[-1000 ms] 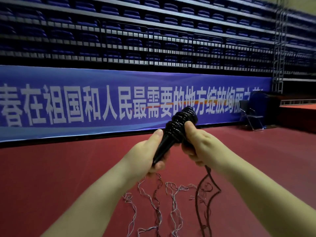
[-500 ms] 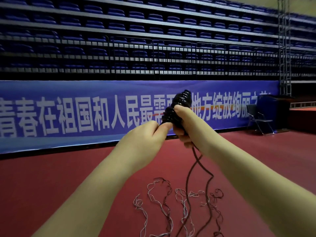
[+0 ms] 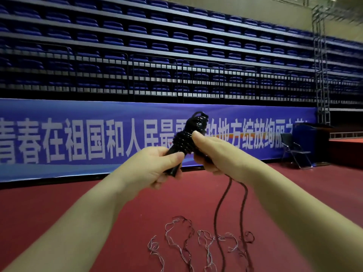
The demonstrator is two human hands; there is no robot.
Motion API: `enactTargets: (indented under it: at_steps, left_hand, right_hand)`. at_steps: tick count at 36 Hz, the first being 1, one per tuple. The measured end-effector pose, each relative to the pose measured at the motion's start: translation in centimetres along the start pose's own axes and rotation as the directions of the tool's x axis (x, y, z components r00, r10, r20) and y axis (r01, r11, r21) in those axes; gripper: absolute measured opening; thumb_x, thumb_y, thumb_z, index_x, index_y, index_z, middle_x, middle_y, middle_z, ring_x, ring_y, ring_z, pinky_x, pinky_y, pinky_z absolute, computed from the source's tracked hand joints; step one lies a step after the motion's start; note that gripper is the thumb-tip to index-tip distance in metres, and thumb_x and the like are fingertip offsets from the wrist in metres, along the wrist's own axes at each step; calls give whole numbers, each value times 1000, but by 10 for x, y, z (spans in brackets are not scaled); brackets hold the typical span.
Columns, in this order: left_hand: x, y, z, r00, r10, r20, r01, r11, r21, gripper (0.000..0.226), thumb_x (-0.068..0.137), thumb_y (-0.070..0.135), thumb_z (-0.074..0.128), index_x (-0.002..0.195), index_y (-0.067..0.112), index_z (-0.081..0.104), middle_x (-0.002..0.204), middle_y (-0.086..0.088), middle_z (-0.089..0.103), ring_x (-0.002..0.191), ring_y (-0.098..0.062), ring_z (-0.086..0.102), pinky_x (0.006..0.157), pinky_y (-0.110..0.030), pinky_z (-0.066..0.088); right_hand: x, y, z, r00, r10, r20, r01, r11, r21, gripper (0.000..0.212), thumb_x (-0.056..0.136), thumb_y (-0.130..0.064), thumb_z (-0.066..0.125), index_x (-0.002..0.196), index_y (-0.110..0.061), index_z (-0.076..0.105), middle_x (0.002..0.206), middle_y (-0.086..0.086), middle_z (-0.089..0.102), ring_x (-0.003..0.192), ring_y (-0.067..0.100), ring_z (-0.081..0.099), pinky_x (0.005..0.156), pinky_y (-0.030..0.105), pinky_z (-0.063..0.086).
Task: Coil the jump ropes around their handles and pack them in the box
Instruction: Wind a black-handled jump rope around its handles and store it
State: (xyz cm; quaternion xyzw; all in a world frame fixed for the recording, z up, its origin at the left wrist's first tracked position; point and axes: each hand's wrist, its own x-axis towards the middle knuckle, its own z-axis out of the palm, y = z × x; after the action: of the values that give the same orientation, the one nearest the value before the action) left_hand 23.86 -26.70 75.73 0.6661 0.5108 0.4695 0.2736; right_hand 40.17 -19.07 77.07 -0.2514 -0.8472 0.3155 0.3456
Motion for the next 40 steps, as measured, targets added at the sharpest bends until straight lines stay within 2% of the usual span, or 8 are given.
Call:
enactTargets:
  at_steps: [7,16,19,22,25,29,34,40]
  left_hand:
    - [10,1,4,975,90,-205,18,882,471,37,87,48,54,81,13,64,70,1,69,58,-14,51,60,-29,39]
    - [16,14,3,965,170,-199,16,721,693,29,91,49,52,88,21,60,69,9,66,54,-7,52,56,-27,39]
    - [16,20,-8,996,49,-78,6,812,584,26,89,49,56,89,23,61,68,12,69,50,-4,47,55,-23,38]
    - [9,22,-24,974,-137,182,118,987,109,59,76,65,52,103,15,64,72,4,67,56,-11,49,55,-25,41]
    - [1,19,-28,933,-131,334,217,947,-236,64,76,67,40,99,13,65,73,1,57,52,-11,43,48,-22,38]
    - [0,18,-18,940,-172,294,278,886,-371,55,87,62,33,79,13,57,63,3,45,44,-7,27,40,-19,30]
    - [1,16,-15,964,-220,152,255,927,-276,54,97,56,29,75,14,55,58,3,45,45,-8,22,41,-19,26]
    - [-4,15,-7,985,-107,-134,132,973,189,47,100,50,32,80,16,56,63,3,50,48,-12,32,52,-26,31]
  right_hand:
    - [1,8,10,995,14,-101,-22,997,-79,38,105,-32,27,71,-27,43,61,-2,38,50,15,28,49,29,23]
    - [6,12,9,986,101,-129,-80,984,159,52,98,-57,29,64,-22,48,56,-6,35,45,10,24,48,26,18]
    - [2,11,9,990,70,-120,-43,977,210,49,99,-53,32,64,-23,49,62,-1,28,51,11,18,52,30,12]
    - [0,7,8,992,30,-125,3,966,259,46,100,-48,31,67,-19,46,62,-1,26,51,11,17,49,28,11]
    - [-1,2,9,993,-8,-121,48,941,335,46,101,-47,31,67,-19,44,62,-2,25,51,11,16,50,29,9]
    - [2,0,11,991,-51,-121,85,954,289,45,101,-47,30,69,-18,45,64,0,27,53,13,17,54,32,9]
    - [3,5,8,996,6,-88,2,996,89,58,97,-58,26,75,-13,56,61,3,45,45,13,33,44,25,26]
    - [5,11,10,996,75,-51,-77,996,-43,66,94,-65,20,68,-13,52,52,-2,44,45,15,35,51,29,33]
